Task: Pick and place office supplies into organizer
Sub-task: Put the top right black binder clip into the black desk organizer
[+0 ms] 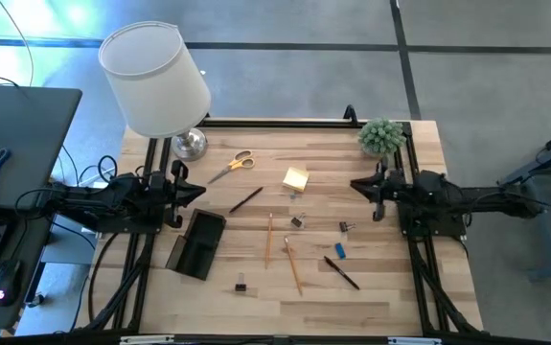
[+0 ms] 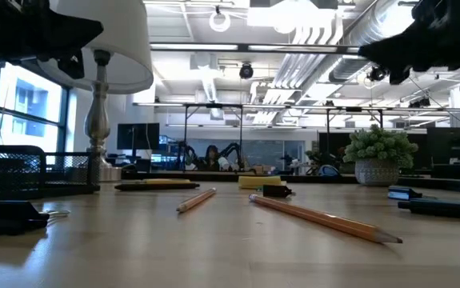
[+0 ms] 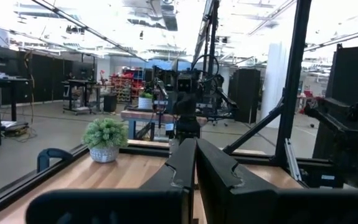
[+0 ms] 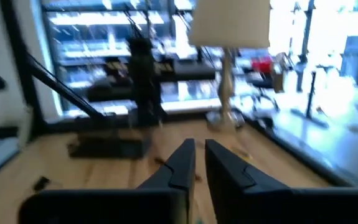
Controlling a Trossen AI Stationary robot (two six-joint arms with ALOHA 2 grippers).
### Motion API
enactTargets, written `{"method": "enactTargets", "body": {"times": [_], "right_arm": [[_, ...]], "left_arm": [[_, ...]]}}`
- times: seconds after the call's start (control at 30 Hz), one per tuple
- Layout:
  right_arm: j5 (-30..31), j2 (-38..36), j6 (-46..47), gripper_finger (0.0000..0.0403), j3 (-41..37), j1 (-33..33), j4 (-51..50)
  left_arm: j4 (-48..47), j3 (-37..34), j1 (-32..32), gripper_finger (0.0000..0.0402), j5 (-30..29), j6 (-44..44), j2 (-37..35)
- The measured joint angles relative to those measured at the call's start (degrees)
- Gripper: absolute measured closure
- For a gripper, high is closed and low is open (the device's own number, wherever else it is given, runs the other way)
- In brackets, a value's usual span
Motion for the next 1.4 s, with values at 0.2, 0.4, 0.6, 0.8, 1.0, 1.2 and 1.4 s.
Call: {"method": "enactTargets", "body": {"times": [0.2,0.4,0.6,0.8,1.0,1.2,1.4], "right_arm": [[-2.1,9.1,6.7,0.0299,0.5,0.4,0.5],[-2.8,14.8,10.5,0.0248,0.5,4.4,0.8],[2.4,18.4,10.9,0.022,0.9,9.7,3.1],[6.0,22.2,10.5,0.0221,4.6,13.5,0.7],[9.0,25.7,12.8,0.023,8.7,15.7,-10.8],[8.5,27.9,18.2,0.0232,9.4,17.7,-16.4],[7.8,28.3,19.0,0.0211,9.4,20.0,-17.3]], "left_arm": [[-5.8,0.0,0.0,0.0351,-0.2,-0.3,0.0],[-6.0,0.0,0.0,0.0292,-0.1,-1.5,0.0],[-4.9,0.0,0.0,0.0271,3.0,-1.6,0.0],[-2.7,0.0,0.0,0.027,5.1,-3.0,0.0],[-2.8,0.0,0.0,0.027,5.1,-3.2,0.0],[-3.4,1.1,0.0,0.027,4.6,-3.3,0.7],[-5.3,4.8,0.0,0.027,4.5,-3.1,6.5]]}}
